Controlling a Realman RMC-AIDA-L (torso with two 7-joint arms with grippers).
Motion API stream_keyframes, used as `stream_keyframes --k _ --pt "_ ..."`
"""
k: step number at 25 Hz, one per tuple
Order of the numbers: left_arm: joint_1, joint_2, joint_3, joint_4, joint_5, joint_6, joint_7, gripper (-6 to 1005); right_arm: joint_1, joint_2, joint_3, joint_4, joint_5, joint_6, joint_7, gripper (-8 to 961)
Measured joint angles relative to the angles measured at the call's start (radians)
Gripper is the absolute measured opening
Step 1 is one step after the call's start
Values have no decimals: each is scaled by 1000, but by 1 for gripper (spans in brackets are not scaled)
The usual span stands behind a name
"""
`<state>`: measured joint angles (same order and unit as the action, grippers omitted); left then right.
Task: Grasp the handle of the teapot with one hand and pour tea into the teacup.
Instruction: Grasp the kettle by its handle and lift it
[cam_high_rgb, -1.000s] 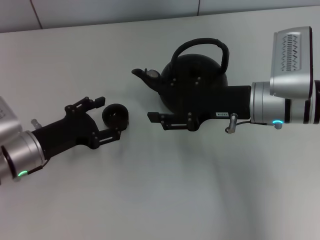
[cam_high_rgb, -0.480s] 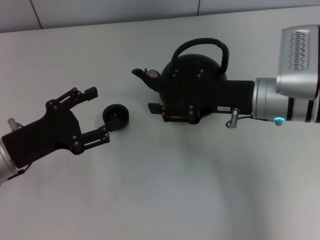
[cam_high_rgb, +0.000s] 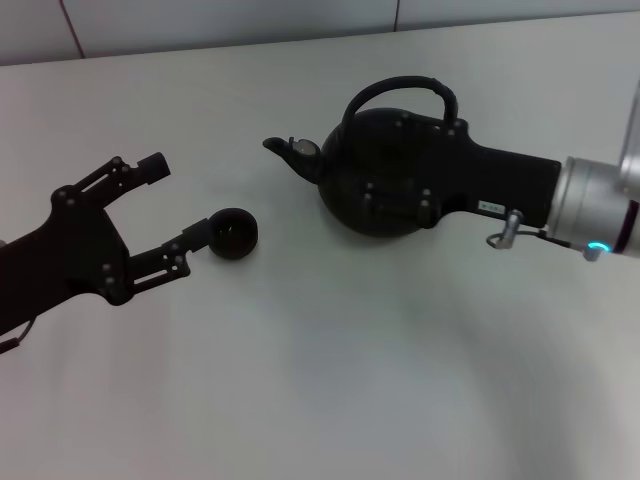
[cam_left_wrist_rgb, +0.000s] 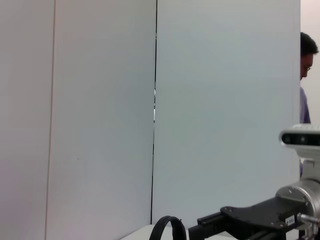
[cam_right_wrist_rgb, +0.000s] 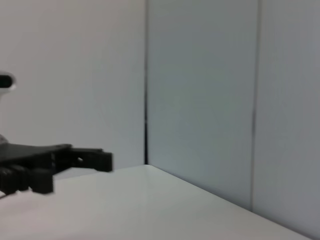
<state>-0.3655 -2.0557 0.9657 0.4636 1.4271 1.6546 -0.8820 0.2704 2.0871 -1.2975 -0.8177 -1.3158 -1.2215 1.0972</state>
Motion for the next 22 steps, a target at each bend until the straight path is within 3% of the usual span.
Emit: stream_keyframes --k 4,5,6,15,22 --pt "2 8 0 0 1 5 -7 859 -24 1 20 17 3 -15 -19 595" --pt "3 32 -5 18 1 19 -78 859 -33 1 22 19 10 -24 -27 595" --pt "3 36 -8 31 1 20 -103 859 -43 2 24 20 18 -32 -34 594" --pt "-3 47 -30 43 12 -2 -117 860 -144 4 35 54 198 -84 -149 591" --pt "0 57 -30 43 13 6 -117 859 -152 3 48 129 309 -52 -214 589"
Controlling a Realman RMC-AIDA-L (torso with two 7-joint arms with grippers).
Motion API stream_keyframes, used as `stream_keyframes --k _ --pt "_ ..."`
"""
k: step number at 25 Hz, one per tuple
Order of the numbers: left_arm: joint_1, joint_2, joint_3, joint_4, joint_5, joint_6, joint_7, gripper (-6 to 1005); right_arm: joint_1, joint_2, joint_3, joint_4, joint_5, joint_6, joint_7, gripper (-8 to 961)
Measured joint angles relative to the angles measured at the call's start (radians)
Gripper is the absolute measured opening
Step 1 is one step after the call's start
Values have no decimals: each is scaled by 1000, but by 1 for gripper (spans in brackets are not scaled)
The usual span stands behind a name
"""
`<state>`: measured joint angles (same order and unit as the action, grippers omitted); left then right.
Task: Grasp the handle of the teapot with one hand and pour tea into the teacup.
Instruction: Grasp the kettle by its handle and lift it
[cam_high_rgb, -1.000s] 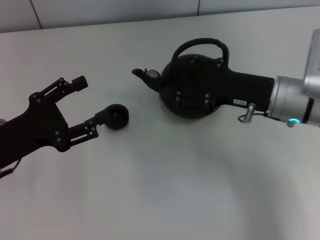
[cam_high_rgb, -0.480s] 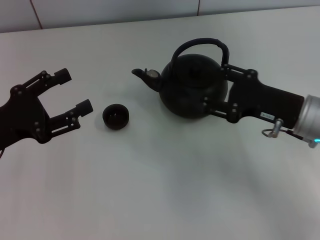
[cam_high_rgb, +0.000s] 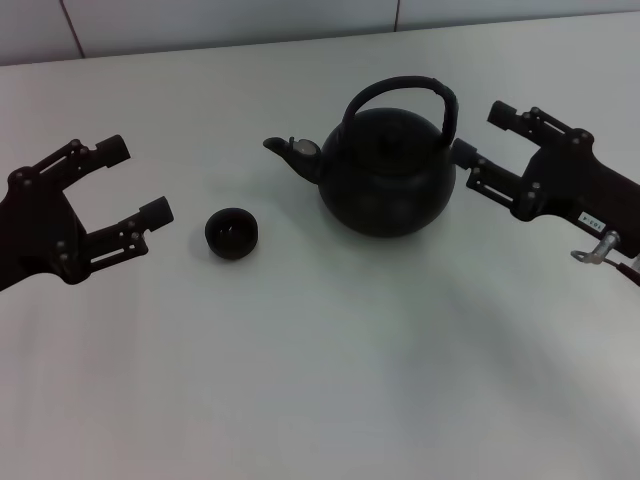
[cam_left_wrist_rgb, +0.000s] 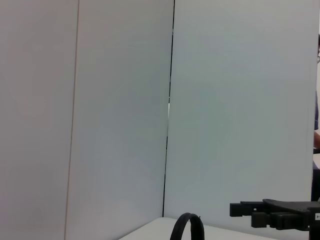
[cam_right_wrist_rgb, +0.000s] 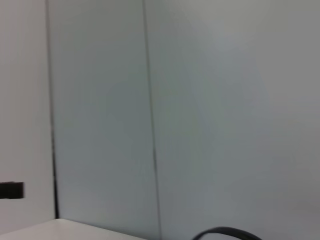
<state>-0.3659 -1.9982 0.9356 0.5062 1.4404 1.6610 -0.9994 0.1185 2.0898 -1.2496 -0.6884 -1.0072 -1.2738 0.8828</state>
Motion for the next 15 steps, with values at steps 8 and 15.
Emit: stream_keyframes --k 8,15 --pt "8 0 0 0 0 0 0 859 11 0 14 36 60 53 -6 586" --pt "16 -1 1 0 0 1 0 860 62 -5 17 87 70 111 -7 583"
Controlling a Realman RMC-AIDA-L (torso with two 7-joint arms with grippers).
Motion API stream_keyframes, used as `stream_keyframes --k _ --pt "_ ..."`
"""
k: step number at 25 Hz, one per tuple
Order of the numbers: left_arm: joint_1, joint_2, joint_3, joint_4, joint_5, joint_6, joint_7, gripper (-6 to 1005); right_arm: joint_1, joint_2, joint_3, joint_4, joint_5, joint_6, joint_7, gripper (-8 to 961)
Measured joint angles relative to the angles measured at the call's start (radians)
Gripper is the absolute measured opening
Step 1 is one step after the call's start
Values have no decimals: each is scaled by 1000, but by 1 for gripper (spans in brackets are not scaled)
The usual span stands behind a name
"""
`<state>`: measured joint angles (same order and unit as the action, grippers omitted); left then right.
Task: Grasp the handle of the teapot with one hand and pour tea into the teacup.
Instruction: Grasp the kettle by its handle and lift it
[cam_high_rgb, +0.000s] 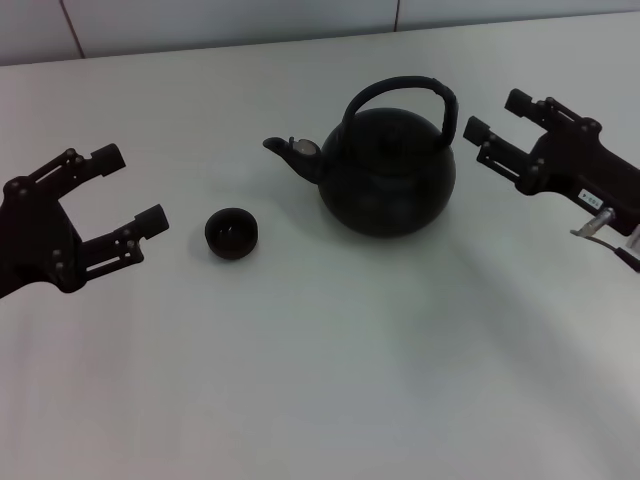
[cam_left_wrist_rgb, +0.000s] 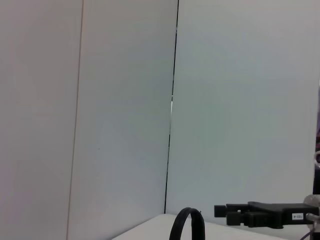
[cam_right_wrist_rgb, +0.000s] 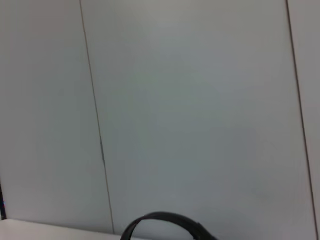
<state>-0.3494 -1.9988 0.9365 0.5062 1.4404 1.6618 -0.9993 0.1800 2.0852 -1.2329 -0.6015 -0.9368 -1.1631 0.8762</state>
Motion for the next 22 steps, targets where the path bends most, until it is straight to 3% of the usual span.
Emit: stream_keyframes --k 13,22 --pt "4 1 -1 0 0 -4 1 859 113 -1 1 82 4 110 -28 578" --pt "-2 0 -1 0 0 -9 1 860 142 -1 13 97 66 199 -28 575"
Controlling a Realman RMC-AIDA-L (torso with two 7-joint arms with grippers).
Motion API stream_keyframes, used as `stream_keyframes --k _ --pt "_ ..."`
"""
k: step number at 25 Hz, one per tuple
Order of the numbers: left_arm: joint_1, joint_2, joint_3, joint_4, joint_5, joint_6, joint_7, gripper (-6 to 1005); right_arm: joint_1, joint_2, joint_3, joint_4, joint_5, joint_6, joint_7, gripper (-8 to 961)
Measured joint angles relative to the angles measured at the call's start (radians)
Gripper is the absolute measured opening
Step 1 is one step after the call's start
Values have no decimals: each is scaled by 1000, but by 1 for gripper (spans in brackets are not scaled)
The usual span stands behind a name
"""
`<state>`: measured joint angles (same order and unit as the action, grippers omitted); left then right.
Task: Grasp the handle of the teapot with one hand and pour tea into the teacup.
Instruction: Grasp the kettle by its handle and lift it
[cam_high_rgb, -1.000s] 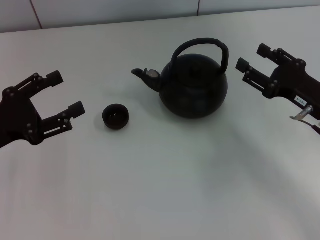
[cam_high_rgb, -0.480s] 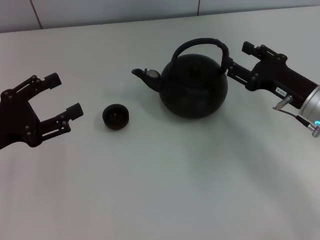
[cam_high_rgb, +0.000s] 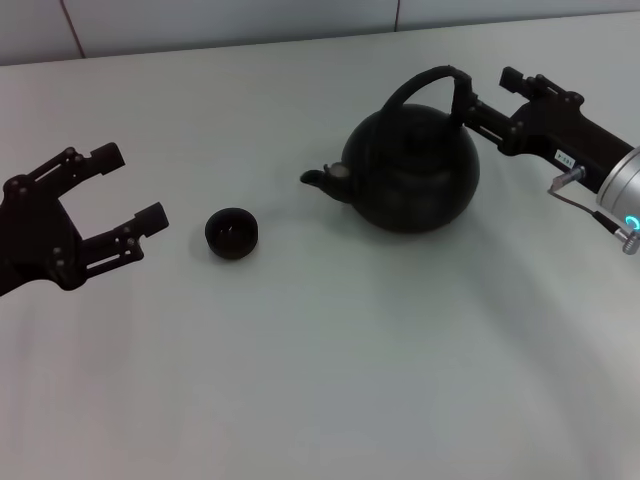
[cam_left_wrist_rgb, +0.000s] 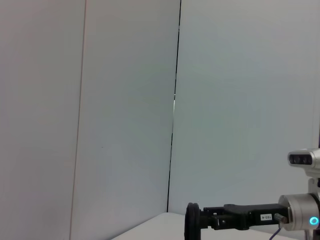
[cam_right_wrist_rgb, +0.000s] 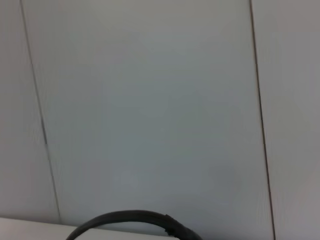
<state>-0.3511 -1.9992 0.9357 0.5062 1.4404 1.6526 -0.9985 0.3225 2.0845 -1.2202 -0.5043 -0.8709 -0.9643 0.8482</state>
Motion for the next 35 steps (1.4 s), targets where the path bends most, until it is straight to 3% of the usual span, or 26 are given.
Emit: stream_keyframes --k 25,35 --pt "-8 -8 0 10 0 -52 1 859 64 -4 -9 41 -17 39 -23 566" --pt "-12 -7 0 13 0 -67 2 860 73 -4 -2 51 -16 40 -26 118"
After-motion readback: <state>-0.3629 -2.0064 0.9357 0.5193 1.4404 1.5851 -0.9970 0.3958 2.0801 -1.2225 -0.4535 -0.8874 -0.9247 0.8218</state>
